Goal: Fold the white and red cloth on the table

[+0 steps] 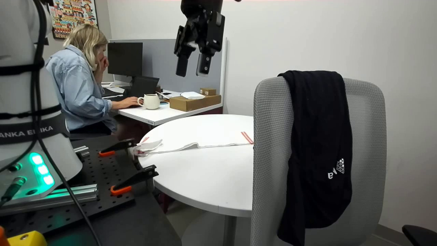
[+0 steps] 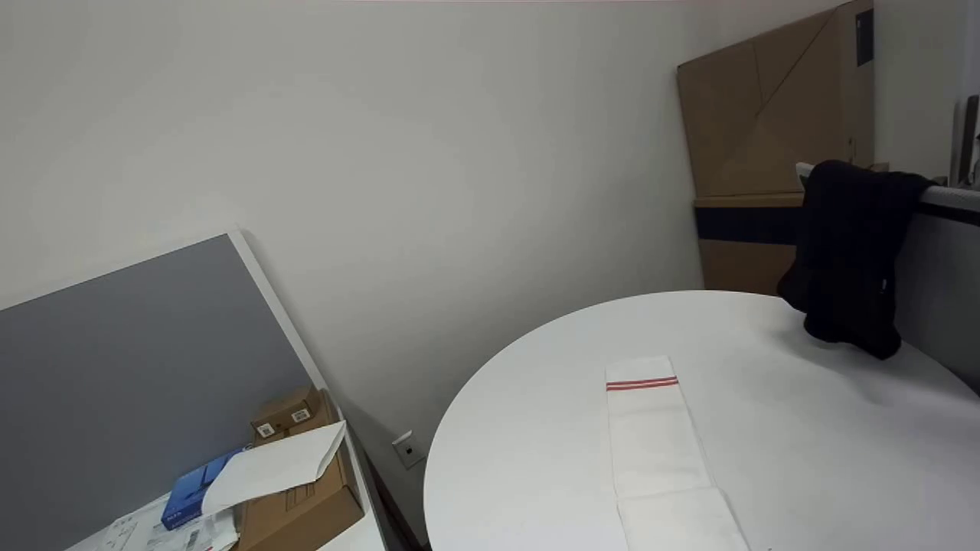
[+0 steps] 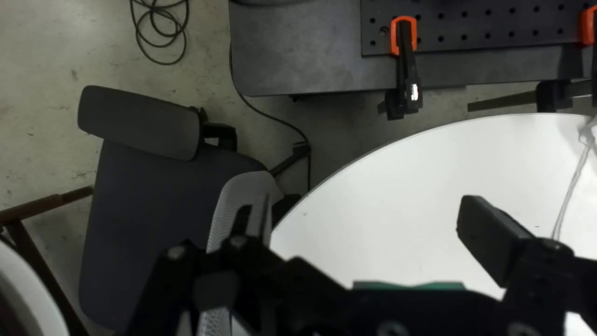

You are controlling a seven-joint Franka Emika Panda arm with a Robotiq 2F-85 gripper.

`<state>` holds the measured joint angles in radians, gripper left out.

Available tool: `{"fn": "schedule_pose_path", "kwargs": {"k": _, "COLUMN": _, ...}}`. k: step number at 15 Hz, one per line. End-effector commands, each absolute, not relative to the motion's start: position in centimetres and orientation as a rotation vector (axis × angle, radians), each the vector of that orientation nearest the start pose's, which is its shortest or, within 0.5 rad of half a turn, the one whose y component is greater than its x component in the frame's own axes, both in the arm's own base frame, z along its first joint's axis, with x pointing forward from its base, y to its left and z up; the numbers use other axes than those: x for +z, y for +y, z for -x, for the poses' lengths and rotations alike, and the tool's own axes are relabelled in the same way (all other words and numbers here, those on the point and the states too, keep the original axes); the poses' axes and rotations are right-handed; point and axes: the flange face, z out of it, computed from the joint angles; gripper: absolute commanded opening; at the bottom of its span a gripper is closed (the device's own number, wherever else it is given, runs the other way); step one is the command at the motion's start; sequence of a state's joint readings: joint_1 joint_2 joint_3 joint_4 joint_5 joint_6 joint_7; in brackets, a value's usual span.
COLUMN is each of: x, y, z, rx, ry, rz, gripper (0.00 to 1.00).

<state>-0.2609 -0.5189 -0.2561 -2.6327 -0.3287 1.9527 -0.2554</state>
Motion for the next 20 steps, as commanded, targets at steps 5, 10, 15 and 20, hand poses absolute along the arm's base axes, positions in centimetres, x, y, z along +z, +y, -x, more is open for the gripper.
{"fn": "schedule_pose_path", "kwargs": {"k": 5, "x": 39.6, "y": -19.3, "z": -30.4, "rx": 0.346, "ry": 0.112, "rz": 3.218, "gripper": 1.00}}
{"fn": "schedule_pose_path", "kwargs": {"k": 10, "x": 39.6, "y": -19.3, "z": -30.4, "rx": 0.346, "ry": 0.112, "rz": 3.218, "gripper": 1.00}}
{"fn": "schedule_pose_path", "kwargs": {"k": 15, "x": 39.6, "y": -19.5, "z": -30.7, "rx": 0.333, "ry": 0.117, "rz": 3.231, "gripper": 1.00}}
{"fn": "schedule_pose_path", "kwargs": {"k": 20, "x": 39.8, "y": -18.3, "z": -32.5, "rx": 0.172, "ry": 0.033, "rz": 3.278, "gripper": 1.00}}
